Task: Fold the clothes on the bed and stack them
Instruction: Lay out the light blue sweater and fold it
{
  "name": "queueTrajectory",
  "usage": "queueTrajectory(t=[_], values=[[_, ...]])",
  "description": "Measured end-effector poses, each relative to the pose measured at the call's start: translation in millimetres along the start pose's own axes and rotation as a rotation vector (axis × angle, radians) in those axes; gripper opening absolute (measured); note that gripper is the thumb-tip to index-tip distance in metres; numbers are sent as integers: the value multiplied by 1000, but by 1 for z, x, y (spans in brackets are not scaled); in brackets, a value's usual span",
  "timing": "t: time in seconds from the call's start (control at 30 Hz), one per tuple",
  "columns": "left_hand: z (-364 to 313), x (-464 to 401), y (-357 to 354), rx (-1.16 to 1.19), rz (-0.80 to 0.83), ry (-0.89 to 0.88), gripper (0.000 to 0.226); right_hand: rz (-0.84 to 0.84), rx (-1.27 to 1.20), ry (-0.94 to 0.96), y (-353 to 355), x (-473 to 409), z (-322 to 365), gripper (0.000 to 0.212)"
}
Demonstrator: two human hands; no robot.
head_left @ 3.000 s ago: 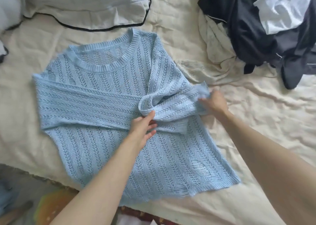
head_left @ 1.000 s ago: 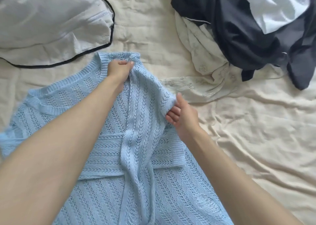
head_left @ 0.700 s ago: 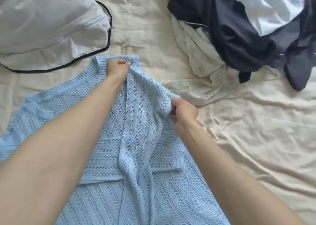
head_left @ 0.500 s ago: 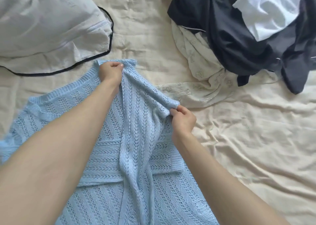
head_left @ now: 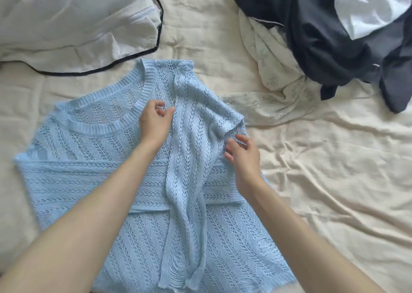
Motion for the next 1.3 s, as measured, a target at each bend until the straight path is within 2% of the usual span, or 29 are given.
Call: queueTrajectory(t=[0.1,0.23,0.3,0.4,0.53,0.63,0.7,0.83,1.0,1.1,1.2,1.3], values=[[37,49,14,-7,-27,17,22,60,41,15,9,26,-26,14],[90,125,23,54,-13,159,20,143,330,-38,20,55,-73,11],[111,160,22,97,34,236,22,160,515,-50,29,66,-96,6],[137,198,14,112,140,303,26,183,661,-75,36,80,-127,11],[153,221,5,49,239,299,24,182,911,26,33,95,-147,18],[160,229,1,8,293,282,15,193,995,52,29,100,-154,19],[162,230,6,31,278,231,27,195,951,40,27,102,-156,16],[170,239,34,129,214,145,18,224,698,14,19,129,-163,3],[180,252,81,251,130,118,9,311,626,40,2,177,-174,12],[190,250,99,227,82,125,9,294,587,48,-11,190,-183,18],[204,247,104,196,84,129,12,300,518,-30,-21,198,-199,8],[218,243,107,187,80,131,12,307,491,-32,-28,203,-212,18]])
Point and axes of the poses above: each hand's wrist, its own x-axis away from the middle knuckle, its own y-axis out of the back of the hand, z = x × y, the point moved 4 cm from there along -x, towards the middle knuckle, and after that the axes turned 1 degree about -y, right-handed, at the moved point
